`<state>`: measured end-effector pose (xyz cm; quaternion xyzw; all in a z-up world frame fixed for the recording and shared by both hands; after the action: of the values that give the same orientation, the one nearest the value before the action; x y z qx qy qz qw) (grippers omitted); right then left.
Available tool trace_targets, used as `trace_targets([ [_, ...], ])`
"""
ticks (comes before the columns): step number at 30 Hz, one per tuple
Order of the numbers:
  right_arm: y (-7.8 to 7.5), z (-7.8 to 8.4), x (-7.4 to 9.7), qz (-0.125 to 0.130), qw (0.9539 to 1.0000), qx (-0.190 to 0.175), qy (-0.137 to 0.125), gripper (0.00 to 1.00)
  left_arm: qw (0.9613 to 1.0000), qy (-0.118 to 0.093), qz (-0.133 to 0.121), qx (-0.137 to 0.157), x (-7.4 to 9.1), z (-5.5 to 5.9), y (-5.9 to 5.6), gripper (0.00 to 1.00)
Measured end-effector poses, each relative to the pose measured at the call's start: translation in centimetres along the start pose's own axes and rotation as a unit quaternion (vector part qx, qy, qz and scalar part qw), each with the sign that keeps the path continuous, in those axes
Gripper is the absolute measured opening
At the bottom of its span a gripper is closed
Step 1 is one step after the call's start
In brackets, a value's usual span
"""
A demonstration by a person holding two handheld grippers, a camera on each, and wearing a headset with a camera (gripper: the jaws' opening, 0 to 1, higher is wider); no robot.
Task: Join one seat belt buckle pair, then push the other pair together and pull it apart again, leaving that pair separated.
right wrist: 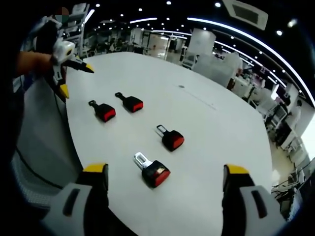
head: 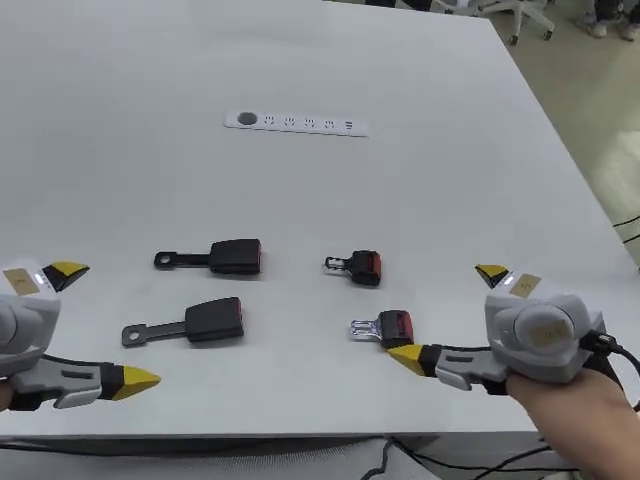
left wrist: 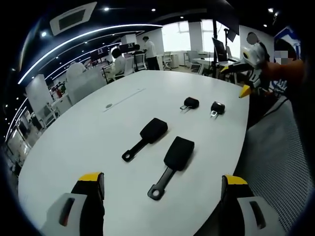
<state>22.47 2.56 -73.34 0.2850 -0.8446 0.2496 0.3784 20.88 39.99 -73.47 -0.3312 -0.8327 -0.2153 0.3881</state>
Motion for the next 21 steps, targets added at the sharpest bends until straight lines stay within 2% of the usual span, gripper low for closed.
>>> trace_targets([
  [4, 0.4, -0.5, -0.1, -0.008, 0.9999, 0.006, 0.004, 1.0, 0.9999, -0.008, -0.009, 0.011, 0.3, -0.3, 0.5, 1.0],
  [6, 0.5, -0.4, -0.4, -0.018, 0.9996, 0.012, 0.015, 1.0, 0.9997, -0.011, -0.012, 0.016, 0.3, -0.3, 0.5, 1.0],
  [8, 0.2, -0.1, -0.7, -0.012, 0.9993, 0.019, 0.031, 1.0, 0.9997, -0.011, -0.014, 0.017, 0.2, -0.4, 0.5, 1.0],
  [11, -0.2, -0.3, -0.8, -0.008, 0.9994, 0.016, 0.03, 0.99, 0.9996, -0.014, -0.018, 0.014, 0.3, -0.6, 0.4, 1.0],
  [14, -0.5, 0.1, -1.2, 0.001, 0.9984, 0.016, 0.054, 0.97, 0.9997, -0.011, -0.016, 0.015, 0.3, -0.3, 0.2, 1.0],
  [17, -0.4, -0.1, -1.4, -0.005, 0.9985, 0.003, 0.054, 0.95, 0.9998, -0.001, -0.017, 0.007, 0.3, 0.1, 0.2, 1.0],
  [21, 0.0, -0.6, -1.3, -0.016, 0.999, -0.009, 0.04, 0.95, 0.9998, 0.004, -0.017, 0.007, 0.3, 0.4, 0.4, 1.0],
])
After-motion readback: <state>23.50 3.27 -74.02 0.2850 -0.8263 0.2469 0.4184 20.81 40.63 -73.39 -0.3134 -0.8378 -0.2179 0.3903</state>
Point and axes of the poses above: the centre of the closed fingertips' face, and the gripper's own axes: x roughly backward along the fingers, y roughly to its left, z roughly out of its underside, the point moved 4 cm from there along x, roughly backward along the fingers, and after that the axes turned 10 degrees about y, right-handed, at the moved point
